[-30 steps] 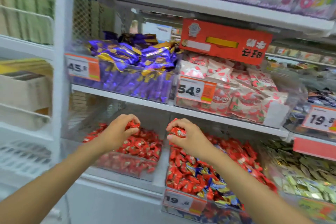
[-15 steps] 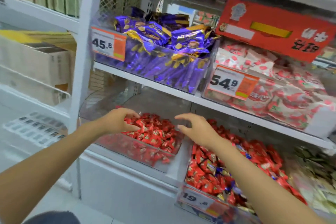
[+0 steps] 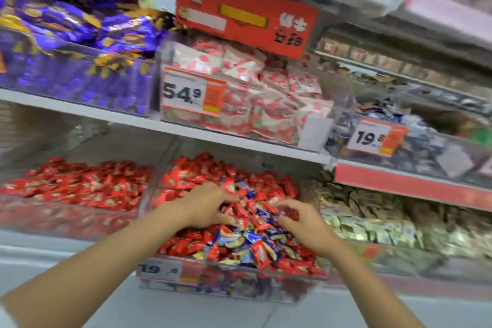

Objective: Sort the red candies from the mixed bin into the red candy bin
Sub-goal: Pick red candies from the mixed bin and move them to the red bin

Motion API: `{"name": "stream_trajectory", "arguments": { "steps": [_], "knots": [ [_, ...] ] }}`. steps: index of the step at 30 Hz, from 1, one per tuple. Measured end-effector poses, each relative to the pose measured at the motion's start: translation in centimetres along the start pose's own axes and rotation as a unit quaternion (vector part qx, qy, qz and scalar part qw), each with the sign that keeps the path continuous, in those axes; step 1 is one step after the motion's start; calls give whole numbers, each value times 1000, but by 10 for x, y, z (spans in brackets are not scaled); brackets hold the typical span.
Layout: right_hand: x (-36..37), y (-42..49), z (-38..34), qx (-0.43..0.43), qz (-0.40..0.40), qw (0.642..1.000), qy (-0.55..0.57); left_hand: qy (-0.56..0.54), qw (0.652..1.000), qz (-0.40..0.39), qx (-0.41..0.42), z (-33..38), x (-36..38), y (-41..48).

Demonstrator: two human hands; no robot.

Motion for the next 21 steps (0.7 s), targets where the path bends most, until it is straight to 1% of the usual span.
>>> {"name": "stream_trajectory", "arguments": {
  "steps": [1, 2, 4, 6, 7, 9, 11, 14, 16, 18, 21],
  "knots": [
    [0, 1, 2, 3, -12, 1000, -5, 25, 1000, -10, 0, 1, 2, 3],
    [2, 2, 3, 5, -27, 1000, -6, 20, 1000, -14, -2, -1, 3, 6],
    [13, 7, 3, 5, -71, 997, -14, -42, 999, -23, -11, -5, 3, 11],
    [24, 13, 5, 7, -113, 993, -36, -86, 996, -9, -20, -8, 2, 13],
    [28, 15, 4, 2, -119, 992, -42, -95, 995, 4, -22, -9, 2, 12],
    [25, 20, 1, -3, -96, 995, -23, -95, 995, 34, -19, -9, 1, 10],
    [16, 24, -3, 1, -72, 997, 25, -118, 991, 63, -23, -9, -3, 7],
    [7, 31, -8, -1, -24, 997, 73, -186, 976, 94, -65, -15, -9, 3],
    [10, 37, -16, 2, -13, 995, 95, -244, 960, 103, -90, -21, -10, 0],
    [21, 43, -23, 23, -39, 994, 97, -275, 949, 107, -107, -25, -10, -2],
    [45, 50, -19, 55, -140, 988, 44, -224, 962, 104, -117, -28, -11, -2]
  ]
}}
Point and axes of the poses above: each hand's wrist, its own y-axis towards the middle knuckle, its own x-axis out of the palm, z = x × y, the point moved 3 cm from there along y, towards the middle knuckle, and after that the axes turned 15 degrees about y, right-handed, at the moved point
